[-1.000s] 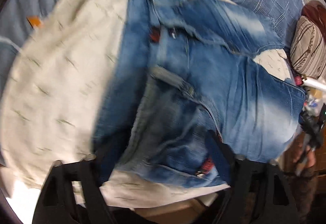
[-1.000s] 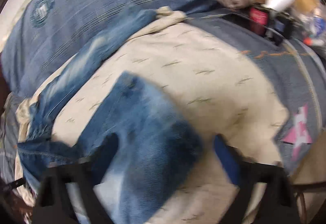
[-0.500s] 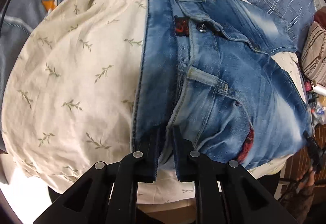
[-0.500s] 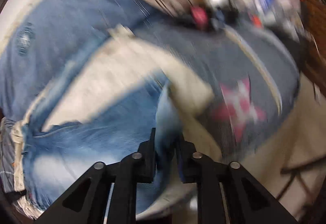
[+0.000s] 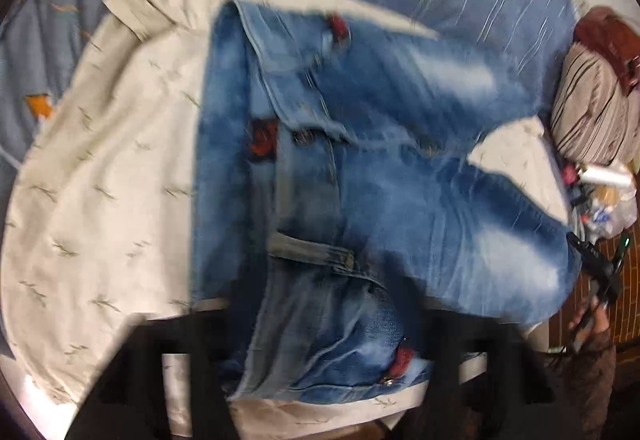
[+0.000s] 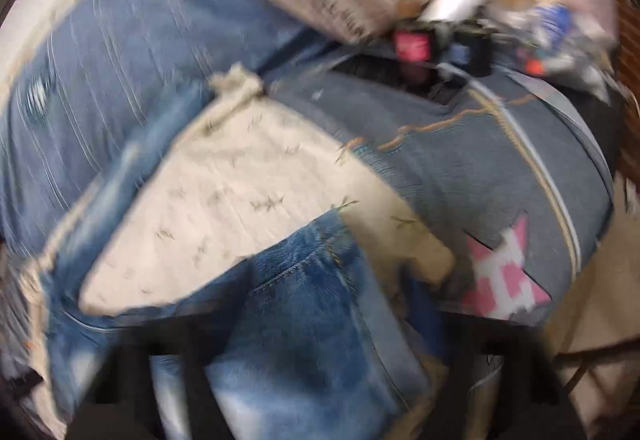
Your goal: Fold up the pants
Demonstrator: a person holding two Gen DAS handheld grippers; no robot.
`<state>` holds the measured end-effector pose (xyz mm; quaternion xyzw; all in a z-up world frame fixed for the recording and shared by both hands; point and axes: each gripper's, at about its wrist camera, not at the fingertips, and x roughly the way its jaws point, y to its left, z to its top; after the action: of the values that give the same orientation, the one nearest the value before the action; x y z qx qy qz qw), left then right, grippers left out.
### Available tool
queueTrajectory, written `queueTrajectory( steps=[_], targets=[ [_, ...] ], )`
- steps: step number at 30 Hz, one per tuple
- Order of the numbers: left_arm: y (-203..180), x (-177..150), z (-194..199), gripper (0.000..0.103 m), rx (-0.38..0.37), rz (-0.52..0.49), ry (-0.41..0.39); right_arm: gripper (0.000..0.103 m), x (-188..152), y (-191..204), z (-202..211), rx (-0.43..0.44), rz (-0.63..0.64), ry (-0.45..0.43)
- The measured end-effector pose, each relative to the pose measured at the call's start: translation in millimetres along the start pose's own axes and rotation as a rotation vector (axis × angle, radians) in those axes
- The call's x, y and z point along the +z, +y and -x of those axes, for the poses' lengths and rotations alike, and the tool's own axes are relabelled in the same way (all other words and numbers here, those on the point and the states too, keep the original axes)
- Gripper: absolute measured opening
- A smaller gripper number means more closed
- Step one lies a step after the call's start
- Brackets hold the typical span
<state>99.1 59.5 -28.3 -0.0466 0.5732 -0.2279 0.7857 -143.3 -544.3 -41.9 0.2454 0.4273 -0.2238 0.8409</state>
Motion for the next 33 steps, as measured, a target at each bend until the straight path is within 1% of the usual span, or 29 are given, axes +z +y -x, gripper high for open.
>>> queueTrajectory(
  steps=[1,2,3,4,5,6,8,9,10,11,12,14,15,16,17,18,19,20,22,23,24,25,27,28,29,30,31,33],
  targets=[
    [-3.1,5.2,-5.8,0.011,-0.018,-0.009,0.009,0.004,5.9,8.1,2.3,0.033,0.034,-0.006],
    [-7.9,9.0,-7.9,0.011,-0.018,-0.021,-0.008,0.004,9.2,13.8,8.7,0.060,0.044,-0.034],
    [-13.5,14.4,-9.0,0.011,0.017,-0.031,-0.036,0.004,18.3,19.1,23.0,0.062,0.064,-0.106],
    [-16.6,19.8,-12.8,0.011,0.049,-0.038,-0.054,0.004,25.5,19.5,28.4,0.052,0.061,-0.143],
    [-18.7,26.7,-24.3,0.011,0.082,-0.044,-0.049,0.004,31.0,16.9,27.6,0.055,0.049,-0.150],
    [-20.9,30.7,-34.8,0.011,0.109,-0.044,-0.032,0.004,38.8,12.3,19.3,0.054,0.026,-0.130],
    [-19.3,36.2,-60.5,0.012,0.157,-0.031,0.012,0.002,46.1,2.8,-6.8,-0.018,0.008,-0.067],
    [-21.9,37.9,-65.0,0.012,0.165,-0.036,-0.012,0.001,45.6,-2.9,-18.3,-0.065,0.007,-0.036],
    [-23.3,40.3,-66.6,0.014,0.182,-0.054,-0.028,0.001,43.6,-11.7,-30.4,-0.100,-0.015,0.017],
    [-25.2,41.0,-70.0,0.014,0.188,-0.062,-0.021,0.001,40.8,-22.3,-34.2,-0.093,-0.058,0.051],
    [-24.8,41.2,-69.5,0.014,0.183,-0.053,-0.015,0.006,43.8,-29.0,-38.2,-0.083,-0.088,0.047],
    [-24.9,41.0,-57.8,0.014,0.147,-0.024,-0.020,0.007,33.1,-50.3,-8.9,0.007,-0.189,-0.042],
    [-19.8,39.3,-49.9,0.014,0.124,-0.013,-0.034,0.011,27.9,-57.6,1.7,0.028,-0.217,-0.066],
    [-14.8,35.9,-37.6,0.016,0.112,-0.007,-0.045,0.025,14.3,-68.5,19.7,0.060,-0.272,-0.103],
    [-11.1,32.5,-30.6,0.022,0.095,0.000,-0.054,0.034,7.8,-73.2,25.6,0.074,-0.297,-0.112],
    [-5.1,24.2,-19.9,0.026,0.072,0.010,-0.061,0.049,-7.2,-77.7,34.1,0.103,-0.324,-0.115],
    [-0.8,15.6,-12.6,0.035,0.055,0.020,-0.067,0.053,-23.0,-77.9,39.6,0.122,-0.331,-0.115],
    [3.1,8.0,-6.2,0.044,0.034,0.027,-0.069,0.053,-28.3,-76.6,40.2,0.125,-0.325,-0.111],
    [12.2,-13.7,16.4,0.052,-0.024,0.054,-0.060,0.054,-44.1,-67.1,34.1,0.117,-0.274,-0.065],
    [15.7,-18.6,16.5,0.053,-0.046,0.068,-0.051,0.054,-47.2,-62.0,31.7,0.088,-0.254,-0.044],
    [17.5,-24.3,17.7,0.053,-0.043,0.072,-0.041,0.055,-49.2,-56.3,29.7,0.043,-0.235,-0.039],
    [18.3,-29.8,21.4,0.052,-0.032,0.070,-0.043,0.055,-50.8,-48.9,30.9,0.034,-0.218,-0.059],
    [20.8,-28.8,25.7,0.052,-0.006,0.063,-0.070,0.055,-44.1,-34.5,32.2,0.101,-0.210,-0.086],
    [22.2,-26.6,28.7,0.052,-0.005,0.070,-0.085,0.055,-39.0,-23.6,32.0,0.139,-0.195,-0.088],
    [24.2,-22.5,30.6,0.053,-0.015,0.085,-0.099,0.055,-34.9,-14.3,31.2,0.158,-0.175,-0.085],
    [25.9,-18.1,31.8,0.053,-0.030,0.102,-0.107,0.055,-29.1,-1.1,29.8,0.178,-0.144,-0.076],
    [26.7,-14.7,33.2,0.054,-0.040,0.118,-0.108,0.055,-26.1,19.0,27.5,0.218,-0.088,-0.058],
    [26.0,-5.0,22.0,0.054,-0.042,0.136,-0.097,0.055,-26.2,43.6,22.4,0.280,-0.019,-0.048]
  ],
)
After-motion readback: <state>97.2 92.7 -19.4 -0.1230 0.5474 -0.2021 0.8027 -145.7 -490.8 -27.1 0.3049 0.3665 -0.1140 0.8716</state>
